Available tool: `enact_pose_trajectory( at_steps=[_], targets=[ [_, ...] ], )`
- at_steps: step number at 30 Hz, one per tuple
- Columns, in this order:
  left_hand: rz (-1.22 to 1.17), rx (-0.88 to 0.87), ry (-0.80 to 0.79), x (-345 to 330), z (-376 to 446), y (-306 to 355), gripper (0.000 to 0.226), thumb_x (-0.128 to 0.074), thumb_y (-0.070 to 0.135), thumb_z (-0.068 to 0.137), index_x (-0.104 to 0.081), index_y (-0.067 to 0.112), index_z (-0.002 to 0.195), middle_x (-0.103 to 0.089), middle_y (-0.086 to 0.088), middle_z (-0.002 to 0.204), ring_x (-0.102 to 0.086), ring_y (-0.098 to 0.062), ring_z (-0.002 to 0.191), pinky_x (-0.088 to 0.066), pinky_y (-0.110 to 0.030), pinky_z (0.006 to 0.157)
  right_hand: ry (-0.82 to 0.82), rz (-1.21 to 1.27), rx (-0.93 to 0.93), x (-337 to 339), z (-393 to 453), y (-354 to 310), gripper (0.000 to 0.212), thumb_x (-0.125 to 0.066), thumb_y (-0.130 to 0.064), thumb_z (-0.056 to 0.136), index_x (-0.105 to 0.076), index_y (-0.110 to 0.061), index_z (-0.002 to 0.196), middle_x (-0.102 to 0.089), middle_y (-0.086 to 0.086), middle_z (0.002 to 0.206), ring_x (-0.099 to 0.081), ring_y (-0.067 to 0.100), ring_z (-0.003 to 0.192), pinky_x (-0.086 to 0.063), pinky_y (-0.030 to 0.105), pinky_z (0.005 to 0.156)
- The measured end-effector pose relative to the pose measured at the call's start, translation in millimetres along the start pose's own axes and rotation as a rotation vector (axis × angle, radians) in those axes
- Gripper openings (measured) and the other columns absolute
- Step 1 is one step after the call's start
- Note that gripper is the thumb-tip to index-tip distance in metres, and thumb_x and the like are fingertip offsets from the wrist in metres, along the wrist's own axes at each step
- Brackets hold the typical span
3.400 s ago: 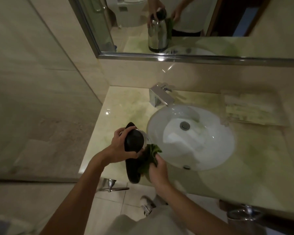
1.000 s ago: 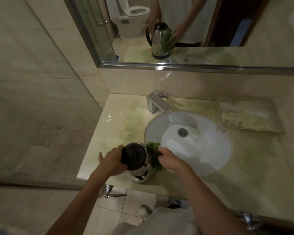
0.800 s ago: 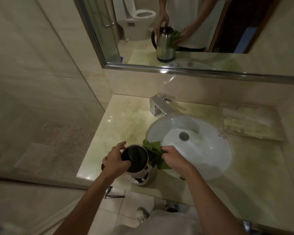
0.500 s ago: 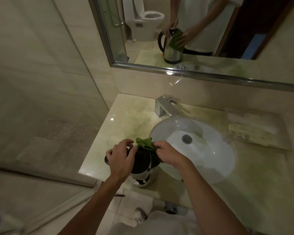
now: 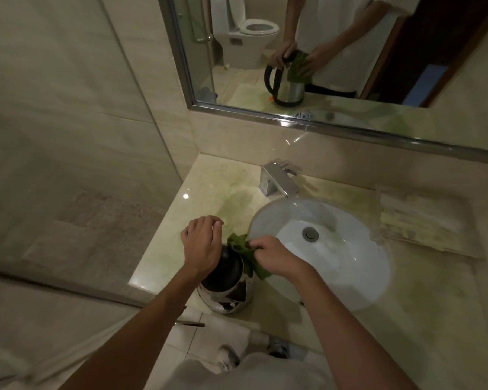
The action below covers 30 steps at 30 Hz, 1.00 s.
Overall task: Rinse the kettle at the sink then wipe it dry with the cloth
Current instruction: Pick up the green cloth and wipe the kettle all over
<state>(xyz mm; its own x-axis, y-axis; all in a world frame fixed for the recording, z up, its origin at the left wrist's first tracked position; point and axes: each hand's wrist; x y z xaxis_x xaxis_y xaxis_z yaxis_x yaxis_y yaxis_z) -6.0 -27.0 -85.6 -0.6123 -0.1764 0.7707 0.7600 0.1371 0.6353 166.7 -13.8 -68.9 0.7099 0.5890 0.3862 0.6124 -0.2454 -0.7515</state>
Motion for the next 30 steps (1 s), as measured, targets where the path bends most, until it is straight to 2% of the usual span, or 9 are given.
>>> enact_pose_trajectory(
  at_steps=[3,7,10,12,15,17,21,24,30],
  targets=[
    [0.003,0.075,-0.009,-0.8,1.7,-4.3,0.03,-0.045,0.007,0.08,-0.057,0.02,0.104,-0.059,0.0,0.116,-0.043,-0.02,0.116,-0.029,-0.038,0.096,0.014,0.053,0.027,-11.8,13.9,6.0,0.052,-0.035,0.007,0.088,-0.06,-0.033,0.067,-0.059,-0.004,0.072,-0.057,0.014,0.07,-0.043,0.018,0.057],
    [-0.074,0.127,0.015,-0.3,0.9,-4.3,0.033,-0.043,0.002,0.077,-0.059,0.018,0.102,-0.058,-0.001,0.115,-0.042,-0.021,0.118,-0.032,-0.039,0.097,-0.044,0.025,-0.116,-38.0,18.6,53.5,0.047,-0.037,0.001,0.092,-0.061,-0.017,0.127,-0.062,0.012,0.129,-0.056,0.03,0.119,-0.043,0.036,0.099],
    [-0.107,0.098,0.025,-1.8,0.8,-7.0,0.031,-0.042,0.004,0.079,-0.059,0.018,0.1,-0.058,-0.001,0.112,-0.042,-0.019,0.116,-0.034,-0.035,0.096,-0.059,0.099,-0.205,-47.1,9.2,74.7,0.049,-0.035,-0.003,0.096,-0.052,-0.021,0.139,-0.058,0.008,0.137,-0.051,0.026,0.126,-0.039,0.043,0.111],
    [-0.12,0.077,0.034,-2.1,1.4,-9.4,0.031,-0.04,0.003,0.08,-0.059,0.018,0.099,-0.058,-0.002,0.109,-0.043,-0.017,0.113,-0.035,-0.032,0.096,-0.011,0.144,-0.194,-36.3,2.3,65.7,0.045,-0.034,0.0,0.096,-0.059,-0.014,0.131,-0.062,0.008,0.126,-0.056,0.023,0.117,-0.046,0.039,0.104],
    [-0.119,0.056,0.035,-2.8,1.3,-11.7,0.032,-0.038,0.0,0.08,-0.059,0.015,0.099,-0.058,-0.004,0.108,-0.043,-0.018,0.113,-0.032,-0.028,0.094,0.03,0.122,-0.086,-9.5,-6.0,36.7,0.04,-0.035,0.008,0.092,-0.07,-0.011,0.086,-0.062,0.0,0.081,-0.057,0.012,0.078,-0.044,0.012,0.067],
    [-0.123,0.049,0.03,-2.6,2.4,-11.4,0.033,-0.036,0.002,0.079,-0.059,0.015,0.099,-0.058,-0.005,0.108,-0.043,-0.019,0.113,-0.032,-0.028,0.093,0.025,0.091,-0.006,0.5,-4.6,13.4,0.043,-0.036,0.011,0.089,-0.075,-0.005,0.093,-0.065,-0.003,0.08,-0.056,0.004,0.073,-0.041,0.003,0.06],
    [-0.147,0.029,0.045,-2.1,2.4,-9.3,0.036,-0.031,0.006,0.077,-0.059,0.013,0.098,-0.058,-0.004,0.109,-0.045,-0.019,0.112,-0.034,-0.029,0.093,0.001,0.051,0.094,-3.1,13.6,-14.6,0.05,-0.035,0.008,0.088,-0.072,-0.008,0.117,-0.069,0.009,0.12,-0.061,0.02,0.112,-0.05,0.029,0.098],
    [-0.171,0.045,0.068,-0.3,0.8,-7.3,0.035,-0.032,0.0,0.08,-0.058,0.012,0.1,-0.053,0.002,0.107,-0.044,-0.015,0.11,-0.036,-0.03,0.094,-0.04,0.016,0.074,-10.7,27.1,-22.6,0.042,-0.033,0.008,0.089,-0.071,-0.01,0.094,-0.065,0.009,0.095,-0.06,0.024,0.094,-0.049,0.031,0.08],
    [-0.146,0.089,0.039,1.9,1.9,-1.5,0.036,-0.035,-0.006,0.085,-0.058,0.013,0.105,-0.047,0.008,0.109,-0.039,-0.008,0.112,-0.033,-0.024,0.095,-0.216,-0.02,-0.063,-9.2,47.6,-5.3,0.034,-0.037,0.008,0.094,-0.067,-0.004,0.104,-0.066,0.009,0.088,-0.062,0.02,0.077,-0.051,0.027,0.063]
  ],
)
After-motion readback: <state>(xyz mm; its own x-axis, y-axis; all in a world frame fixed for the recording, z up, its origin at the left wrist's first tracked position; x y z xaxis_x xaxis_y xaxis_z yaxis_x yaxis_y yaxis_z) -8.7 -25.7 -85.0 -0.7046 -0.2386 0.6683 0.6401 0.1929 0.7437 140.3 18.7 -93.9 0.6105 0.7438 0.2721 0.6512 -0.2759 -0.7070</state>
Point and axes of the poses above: each hand's wrist, its own z-axis towards the middle knuckle, its own x-axis out of the back of the hand, y = z × x
